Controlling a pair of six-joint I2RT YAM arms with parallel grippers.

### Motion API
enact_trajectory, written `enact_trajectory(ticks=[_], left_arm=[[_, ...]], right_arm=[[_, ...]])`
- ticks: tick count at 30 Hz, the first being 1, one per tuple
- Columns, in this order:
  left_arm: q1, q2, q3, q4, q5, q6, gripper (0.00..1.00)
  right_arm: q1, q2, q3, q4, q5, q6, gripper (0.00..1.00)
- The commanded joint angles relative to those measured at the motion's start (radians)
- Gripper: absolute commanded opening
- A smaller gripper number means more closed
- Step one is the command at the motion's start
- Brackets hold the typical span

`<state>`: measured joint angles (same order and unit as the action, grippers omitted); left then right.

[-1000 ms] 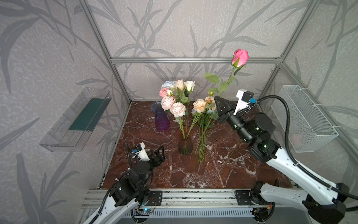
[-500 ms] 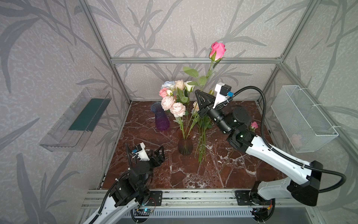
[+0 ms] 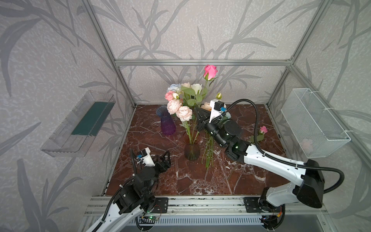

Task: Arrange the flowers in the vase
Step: 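Carry the pink rose to the pink vase and lower its stem in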

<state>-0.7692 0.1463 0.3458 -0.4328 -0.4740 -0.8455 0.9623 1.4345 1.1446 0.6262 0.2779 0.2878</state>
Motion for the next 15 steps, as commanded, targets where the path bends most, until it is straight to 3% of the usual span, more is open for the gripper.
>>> enact_trajectory(ticks=[1,4,10,15], left_arm=[[0.002,0.006,0.009,0.018,-0.03,0.001,0.82],[0.001,0.006,0.007,0.02,-0.028,-0.003,0.83],[0.001,0.008,-0.01,0.044,-0.02,-0.009,0.82],[0.002,0.031,-0.022,0.081,-0.005,-0.016,0.82]], right_arm=[[0.013,-0.005,-0.023,0.007,0.055,0.024,0.05],[0.016,-0.009,-0.044,-0.053,0.071,0.053,0.12],[0.023,-0.028,0.032,-0.326,0.089,0.037,0.44],[0.024,-0.04,0.115,-0.527,0.102,0.035,0.54]])
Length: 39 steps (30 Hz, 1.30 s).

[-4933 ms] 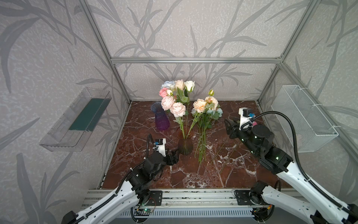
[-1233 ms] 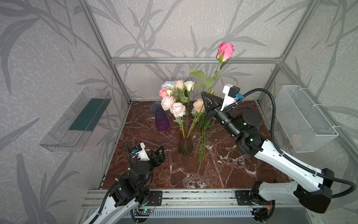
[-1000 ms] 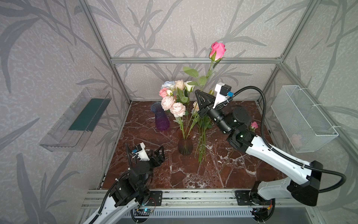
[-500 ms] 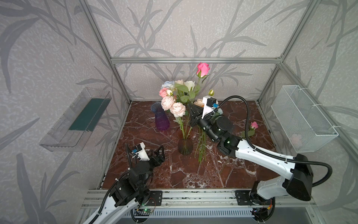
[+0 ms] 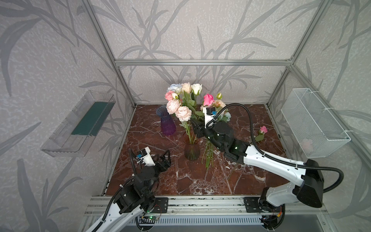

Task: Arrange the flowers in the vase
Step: 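Carry the pink rose to the pink vase and lower its stem in, then open the right gripper and move it back to the flower pile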

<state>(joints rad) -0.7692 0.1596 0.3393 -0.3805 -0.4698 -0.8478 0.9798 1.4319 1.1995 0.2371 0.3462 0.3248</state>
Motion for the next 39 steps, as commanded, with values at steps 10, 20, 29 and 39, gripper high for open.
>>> enact_trajectory(ticks=[10,20,29,39], left_arm=[[0.002,0.062,-0.024,0.069,0.02,-0.017,0.82],[0.002,0.166,-0.013,0.162,0.118,0.039,0.83],[0.002,0.271,0.015,0.201,0.228,0.119,0.86],[0.001,0.417,0.032,0.268,0.352,0.166,0.87]], right_arm=[[0.006,-0.056,0.139,-0.437,-0.042,-0.039,0.66],[0.002,-0.125,0.206,-0.665,-0.143,-0.069,0.81],[0.001,-0.296,0.12,-0.78,-0.128,-0.052,0.79],[-0.004,-0.484,0.007,-0.857,0.025,-0.07,0.7]])
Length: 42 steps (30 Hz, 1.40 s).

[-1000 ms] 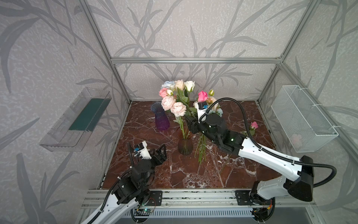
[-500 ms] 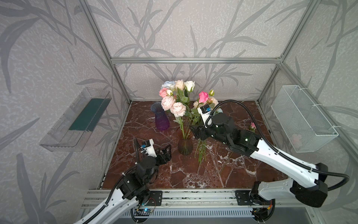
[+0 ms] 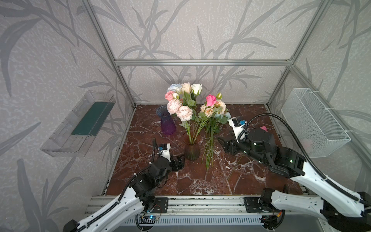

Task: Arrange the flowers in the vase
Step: 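Open the right gripper and move it back to the flower pile, then grasp a leafy rose stem on the table with the right gripper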

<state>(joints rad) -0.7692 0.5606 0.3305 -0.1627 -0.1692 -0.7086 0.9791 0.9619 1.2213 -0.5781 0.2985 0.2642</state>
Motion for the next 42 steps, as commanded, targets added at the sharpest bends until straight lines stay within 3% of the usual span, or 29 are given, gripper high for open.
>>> enact_trajectory(ticks=[1,6,12,17,21,27,30,35,42], left_arm=[[0.001,0.027,0.044,0.057,0.063,0.033,0.87],[0.002,0.067,0.07,0.065,0.089,0.053,0.87],[0.001,0.083,0.07,0.063,0.103,0.047,0.86],[0.001,0.063,0.071,0.054,0.098,0.045,0.86],[0.002,0.027,0.056,0.049,0.093,0.035,0.86],[0.002,-0.012,0.044,0.028,0.088,0.04,0.86],[0.002,-0.026,0.032,0.046,0.081,0.041,0.86],[0.002,-0.041,0.023,0.054,0.077,0.045,0.86],[0.002,-0.107,0.003,0.03,0.066,0.055,0.86]], right_arm=[[-0.011,-0.02,-0.022,-0.049,0.081,-0.008,0.69],[-0.158,-0.056,-0.105,-0.043,-0.006,0.034,0.66],[-0.488,-0.084,-0.23,0.004,-0.245,0.144,0.63],[-0.721,-0.056,-0.329,0.023,-0.219,0.216,0.59],[-0.891,0.046,-0.43,0.137,-0.284,0.288,0.56],[-0.984,0.32,-0.453,0.242,-0.326,0.333,0.53],[-0.985,0.466,-0.404,0.259,-0.278,0.335,0.52],[-0.987,0.705,-0.237,0.129,-0.258,0.319,0.41],[-0.986,0.8,-0.194,0.098,-0.228,0.329,0.34]])
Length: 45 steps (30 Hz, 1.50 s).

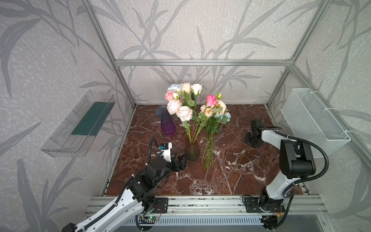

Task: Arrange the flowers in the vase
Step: 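Grasp a leafy rose stem on the table with the right gripper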

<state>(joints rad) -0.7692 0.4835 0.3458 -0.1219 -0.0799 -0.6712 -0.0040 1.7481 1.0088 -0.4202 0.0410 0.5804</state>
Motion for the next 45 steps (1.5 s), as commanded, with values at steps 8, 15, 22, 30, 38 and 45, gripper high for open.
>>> enact_trajectory(ticks=[8,15,22,30,38,45], left_arm=[[0.002,-0.135,-0.043,-0.037,-0.05,0.015,0.86],[0.002,-0.131,-0.05,-0.032,-0.055,0.013,0.86],[0.002,-0.121,-0.048,-0.029,-0.042,0.017,0.86],[0.001,-0.129,-0.056,-0.026,-0.04,0.015,0.86],[0.001,-0.135,-0.055,-0.028,-0.044,0.016,0.86],[0.002,-0.134,-0.046,-0.034,-0.046,0.016,0.86]], right_arm=[[-0.001,-0.03,0.016,-0.083,0.006,-0.031,0.34],[-0.002,-0.154,0.011,-0.125,0.043,-0.054,0.35],[-0.018,-0.142,-0.048,-0.151,0.089,-0.043,0.43],[-0.024,-0.048,-0.004,-0.156,0.039,-0.036,0.36],[-0.059,0.013,-0.037,-0.1,-0.031,0.005,0.13],[-0.063,-0.093,-0.061,-0.062,-0.121,0.006,0.0]])
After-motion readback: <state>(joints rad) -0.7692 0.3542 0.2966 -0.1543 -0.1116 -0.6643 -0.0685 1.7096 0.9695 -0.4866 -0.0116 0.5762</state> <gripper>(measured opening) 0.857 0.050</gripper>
